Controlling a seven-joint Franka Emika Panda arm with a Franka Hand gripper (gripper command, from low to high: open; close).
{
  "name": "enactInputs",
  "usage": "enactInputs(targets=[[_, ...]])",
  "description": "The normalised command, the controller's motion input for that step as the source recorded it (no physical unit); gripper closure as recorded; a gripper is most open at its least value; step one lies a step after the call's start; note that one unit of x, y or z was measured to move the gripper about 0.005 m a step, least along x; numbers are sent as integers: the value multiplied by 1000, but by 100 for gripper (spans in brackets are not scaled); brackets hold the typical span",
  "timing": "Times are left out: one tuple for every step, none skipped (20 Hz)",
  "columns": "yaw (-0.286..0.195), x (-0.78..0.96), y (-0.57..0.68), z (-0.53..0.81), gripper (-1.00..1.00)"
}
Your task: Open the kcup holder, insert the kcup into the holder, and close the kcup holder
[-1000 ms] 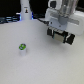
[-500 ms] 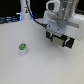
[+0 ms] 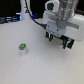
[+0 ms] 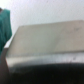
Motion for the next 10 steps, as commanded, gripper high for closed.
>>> enactInputs(targets=[[-142, 96, -372, 417, -100], [-153, 63, -422, 431, -100], [-173, 22, -467, 407, -100], [-186, 6, -497, 381, -100], [-196, -38, -509, 366, -100], [-202, -69, -541, 344, -100], [-210, -95, -539, 333, -100], [-214, -96, -547, 308, -100], [-226, -105, -508, 296, -100], [-220, -115, -504, 301, -100]])
